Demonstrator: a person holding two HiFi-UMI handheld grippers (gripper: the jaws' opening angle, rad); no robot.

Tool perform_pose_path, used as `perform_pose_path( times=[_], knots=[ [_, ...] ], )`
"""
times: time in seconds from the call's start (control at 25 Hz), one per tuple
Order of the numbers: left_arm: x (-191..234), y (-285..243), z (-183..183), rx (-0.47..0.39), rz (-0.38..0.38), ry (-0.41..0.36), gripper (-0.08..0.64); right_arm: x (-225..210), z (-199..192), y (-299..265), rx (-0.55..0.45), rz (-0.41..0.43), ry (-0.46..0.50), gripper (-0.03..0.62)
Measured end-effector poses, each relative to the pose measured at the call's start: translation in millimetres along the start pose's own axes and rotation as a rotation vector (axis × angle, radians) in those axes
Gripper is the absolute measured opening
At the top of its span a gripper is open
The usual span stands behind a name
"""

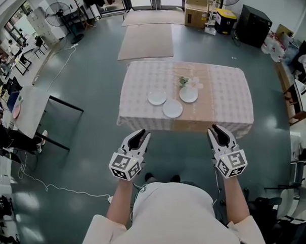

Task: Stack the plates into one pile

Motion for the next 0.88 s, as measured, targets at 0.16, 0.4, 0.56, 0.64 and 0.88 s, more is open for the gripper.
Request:
perform_pose_path(
  times=[0.16, 0.4, 0.56, 0.64, 0.88],
  knots=[
    [-7, -11, -1, 0.009, 0.002, 0.007, 0.094, -11, -4, -3, 0.009, 0.010, 0.012, 0.115],
    [-8, -23, -4, 0.024, 0.020, 0.008, 0.092, -23, -10, -13, 0.019, 0.017, 0.008, 0.123],
    [12, -30, -2, 0.043, 0.028, 0.021, 0.089, -27, -4, -29, 0.029, 0.017, 0.005, 0.124],
    [23, -38, 2, 0.042, 0.025, 0.027, 0.089, -31, -2, -40, 0.036, 0.012, 0.002, 0.124],
    [60, -80, 17, 0.043, -0.017, 0.024, 0.089, -53, 4, -85, 0.055, -0.012, -0.007, 0.124]
  ],
)
Point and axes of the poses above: the fingertips, and each gripper's own axes: y backward along the fingers, x to its left, z out of its top, the point moved 3 cm from there along y, backward along the fingers, and after that the axes turned 14 degrees about x, right-handed, at the moved point
